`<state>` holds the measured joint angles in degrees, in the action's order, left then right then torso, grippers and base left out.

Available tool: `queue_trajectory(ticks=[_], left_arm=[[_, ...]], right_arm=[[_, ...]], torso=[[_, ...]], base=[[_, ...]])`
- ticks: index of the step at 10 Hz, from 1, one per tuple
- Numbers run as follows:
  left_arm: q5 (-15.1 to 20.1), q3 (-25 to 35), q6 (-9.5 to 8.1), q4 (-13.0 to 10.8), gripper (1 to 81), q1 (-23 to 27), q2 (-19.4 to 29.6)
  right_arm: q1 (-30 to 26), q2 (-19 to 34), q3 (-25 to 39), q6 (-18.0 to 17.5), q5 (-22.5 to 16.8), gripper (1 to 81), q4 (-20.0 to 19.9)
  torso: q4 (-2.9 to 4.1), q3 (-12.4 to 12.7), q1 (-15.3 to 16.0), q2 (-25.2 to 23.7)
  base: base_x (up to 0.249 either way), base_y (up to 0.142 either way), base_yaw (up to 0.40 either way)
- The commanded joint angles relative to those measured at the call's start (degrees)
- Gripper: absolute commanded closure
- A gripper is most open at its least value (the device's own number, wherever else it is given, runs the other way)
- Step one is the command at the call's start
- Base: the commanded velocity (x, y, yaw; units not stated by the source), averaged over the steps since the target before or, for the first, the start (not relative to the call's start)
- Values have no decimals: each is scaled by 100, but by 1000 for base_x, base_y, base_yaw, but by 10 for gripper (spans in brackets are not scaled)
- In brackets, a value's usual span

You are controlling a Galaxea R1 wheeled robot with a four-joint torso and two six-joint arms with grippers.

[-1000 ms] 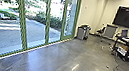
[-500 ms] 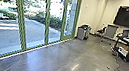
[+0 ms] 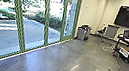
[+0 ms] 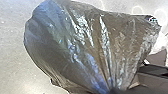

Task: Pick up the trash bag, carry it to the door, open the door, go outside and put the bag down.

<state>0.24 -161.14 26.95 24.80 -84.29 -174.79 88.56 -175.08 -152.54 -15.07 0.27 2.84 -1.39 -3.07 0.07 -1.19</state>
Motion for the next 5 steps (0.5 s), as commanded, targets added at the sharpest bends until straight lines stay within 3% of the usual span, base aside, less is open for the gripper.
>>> queue_trajectory(ticks=[1, 3, 5], left_arm=[[362, -23, 29, -27, 811, 294, 5], [362, -23, 29, -27, 811, 303, 5], [362, -23, 29, -27, 811, 303, -4]], right_arm=[[-247, -30, 24, -5, -317, 10, 50], [-247, -30, 24, -13, -317, 10, 50], [-247, -38, 24, -5, -317, 10, 50]], torso=[[0, 0, 0, 0], [0, 0, 0, -2], [0, 0, -2, -2]], base=[[146, 0, 0], [146, 0, 0], [146, -76, 0]])
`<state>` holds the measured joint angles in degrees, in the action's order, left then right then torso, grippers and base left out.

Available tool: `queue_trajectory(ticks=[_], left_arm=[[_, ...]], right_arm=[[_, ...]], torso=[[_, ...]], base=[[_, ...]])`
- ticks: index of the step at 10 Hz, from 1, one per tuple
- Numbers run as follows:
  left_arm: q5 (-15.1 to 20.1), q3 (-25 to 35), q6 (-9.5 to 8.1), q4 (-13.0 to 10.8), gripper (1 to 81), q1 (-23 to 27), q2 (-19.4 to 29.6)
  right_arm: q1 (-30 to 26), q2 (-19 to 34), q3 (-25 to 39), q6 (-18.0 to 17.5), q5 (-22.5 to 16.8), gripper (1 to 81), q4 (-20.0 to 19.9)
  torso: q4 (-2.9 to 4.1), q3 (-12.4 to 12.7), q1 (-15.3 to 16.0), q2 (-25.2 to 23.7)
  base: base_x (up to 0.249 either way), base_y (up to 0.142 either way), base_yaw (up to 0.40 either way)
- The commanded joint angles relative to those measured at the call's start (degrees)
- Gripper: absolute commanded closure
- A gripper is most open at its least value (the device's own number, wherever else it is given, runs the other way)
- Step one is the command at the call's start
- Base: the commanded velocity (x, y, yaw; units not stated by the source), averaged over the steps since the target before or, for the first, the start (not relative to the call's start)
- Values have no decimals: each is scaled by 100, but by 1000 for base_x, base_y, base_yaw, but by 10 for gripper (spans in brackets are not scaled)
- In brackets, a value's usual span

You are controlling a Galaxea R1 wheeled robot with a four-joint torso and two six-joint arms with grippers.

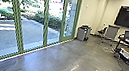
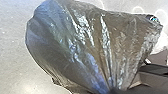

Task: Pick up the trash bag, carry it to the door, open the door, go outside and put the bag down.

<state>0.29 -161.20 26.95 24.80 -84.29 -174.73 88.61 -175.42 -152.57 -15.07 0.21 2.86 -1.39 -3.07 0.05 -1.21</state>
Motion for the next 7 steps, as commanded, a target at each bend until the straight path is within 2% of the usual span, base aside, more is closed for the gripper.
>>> queue_trajectory(ticks=[1, 7], left_arm=[[357, -17, 29, -27, 811, 303, -10], [357, -17, 21, -27, 811, 303, -10]], right_arm=[[-252, -4, 26, -5, -311, 10, 48], [-252, -22, 35, -5, -311, 10, 48]], torso=[[0, 0, 0, 0], [0, 0, 2, 2]], base=[[146, -88, 0], [146, -84, 0]])
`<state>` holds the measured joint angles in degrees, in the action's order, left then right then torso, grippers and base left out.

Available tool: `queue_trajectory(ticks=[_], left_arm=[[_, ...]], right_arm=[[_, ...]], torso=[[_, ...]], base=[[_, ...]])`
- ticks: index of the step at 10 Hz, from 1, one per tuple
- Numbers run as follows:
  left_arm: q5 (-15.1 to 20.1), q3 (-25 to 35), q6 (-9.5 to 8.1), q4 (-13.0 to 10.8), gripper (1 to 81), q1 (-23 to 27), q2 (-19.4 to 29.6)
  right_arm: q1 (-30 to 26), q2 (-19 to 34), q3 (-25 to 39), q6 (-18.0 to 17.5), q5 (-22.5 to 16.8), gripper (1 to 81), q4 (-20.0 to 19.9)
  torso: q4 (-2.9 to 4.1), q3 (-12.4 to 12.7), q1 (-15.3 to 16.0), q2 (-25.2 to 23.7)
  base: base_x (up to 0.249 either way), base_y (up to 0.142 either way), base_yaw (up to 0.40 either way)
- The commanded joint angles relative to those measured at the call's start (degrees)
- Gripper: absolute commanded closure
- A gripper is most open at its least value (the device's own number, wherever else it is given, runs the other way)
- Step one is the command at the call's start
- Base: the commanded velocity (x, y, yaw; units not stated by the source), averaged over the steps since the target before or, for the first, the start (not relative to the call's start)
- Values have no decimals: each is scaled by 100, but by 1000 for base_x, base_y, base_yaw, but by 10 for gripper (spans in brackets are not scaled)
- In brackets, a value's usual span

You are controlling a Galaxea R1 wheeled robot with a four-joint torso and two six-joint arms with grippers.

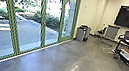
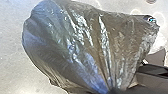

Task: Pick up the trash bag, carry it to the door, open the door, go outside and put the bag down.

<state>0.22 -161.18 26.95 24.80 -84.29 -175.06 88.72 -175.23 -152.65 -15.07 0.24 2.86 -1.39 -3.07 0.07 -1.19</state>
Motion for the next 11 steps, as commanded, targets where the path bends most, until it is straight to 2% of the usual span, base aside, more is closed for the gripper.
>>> queue_trajectory(ticks=[1, 3, 11], left_arm=[[365, -19, 29, -27, 811, 303, 32], [365, -19, 21, -27, 811, 302, 23], [365, -19, 29, -28, 811, 294, 58]], right_arm=[[-262, -42, 35, -5, -314, 10, 48], [-262, -41, 35, -5, -314, 10, 48], [-219, -59, 26, -5, -314, 10, 91]], torso=[[0, 0, 0, 0], [0, 0, 0, 0], [0, 0, 0, -2]], base=[[145, -70, 0], [146, -66, 0], [146, 0, 0]])
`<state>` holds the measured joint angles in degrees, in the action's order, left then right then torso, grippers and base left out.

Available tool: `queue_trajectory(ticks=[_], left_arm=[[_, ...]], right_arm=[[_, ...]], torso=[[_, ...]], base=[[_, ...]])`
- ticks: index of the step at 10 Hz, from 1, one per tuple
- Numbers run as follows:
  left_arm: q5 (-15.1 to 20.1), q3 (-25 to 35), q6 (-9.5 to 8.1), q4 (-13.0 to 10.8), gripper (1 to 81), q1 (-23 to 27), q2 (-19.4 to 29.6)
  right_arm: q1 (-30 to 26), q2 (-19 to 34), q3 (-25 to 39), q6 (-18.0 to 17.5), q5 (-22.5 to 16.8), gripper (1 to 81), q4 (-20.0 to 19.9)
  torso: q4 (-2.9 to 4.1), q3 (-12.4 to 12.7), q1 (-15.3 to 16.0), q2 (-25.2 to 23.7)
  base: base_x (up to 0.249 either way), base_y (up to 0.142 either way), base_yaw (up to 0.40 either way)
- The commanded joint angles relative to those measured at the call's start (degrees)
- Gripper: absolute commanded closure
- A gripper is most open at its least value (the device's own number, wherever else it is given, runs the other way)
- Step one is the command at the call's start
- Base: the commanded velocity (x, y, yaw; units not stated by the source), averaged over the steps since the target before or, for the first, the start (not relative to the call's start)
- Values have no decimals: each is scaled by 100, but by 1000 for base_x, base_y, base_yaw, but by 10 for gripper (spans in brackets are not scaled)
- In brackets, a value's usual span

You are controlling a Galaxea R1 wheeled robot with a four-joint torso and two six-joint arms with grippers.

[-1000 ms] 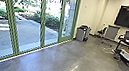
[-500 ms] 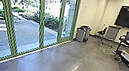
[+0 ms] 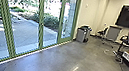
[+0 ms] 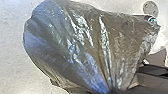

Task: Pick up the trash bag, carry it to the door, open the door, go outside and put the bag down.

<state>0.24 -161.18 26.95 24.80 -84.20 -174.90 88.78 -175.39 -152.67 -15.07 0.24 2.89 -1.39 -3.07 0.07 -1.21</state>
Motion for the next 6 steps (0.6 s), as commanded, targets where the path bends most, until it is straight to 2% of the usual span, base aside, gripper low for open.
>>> queue_trajectory(ticks=[1, 6], left_arm=[[362, -10, 29, -36, 811, 286, 16], [362, -19, 29, -36, 811, 286, 25]], right_arm=[[-233, -43, 11, -5, -314, 10, 133], [-233, -87, 11, -5, -314, 10, 133]], torso=[[0, 0, 0, 0], [0, 0, 0, 2]], base=[[146, 0, 0], [146, 0, 0]])
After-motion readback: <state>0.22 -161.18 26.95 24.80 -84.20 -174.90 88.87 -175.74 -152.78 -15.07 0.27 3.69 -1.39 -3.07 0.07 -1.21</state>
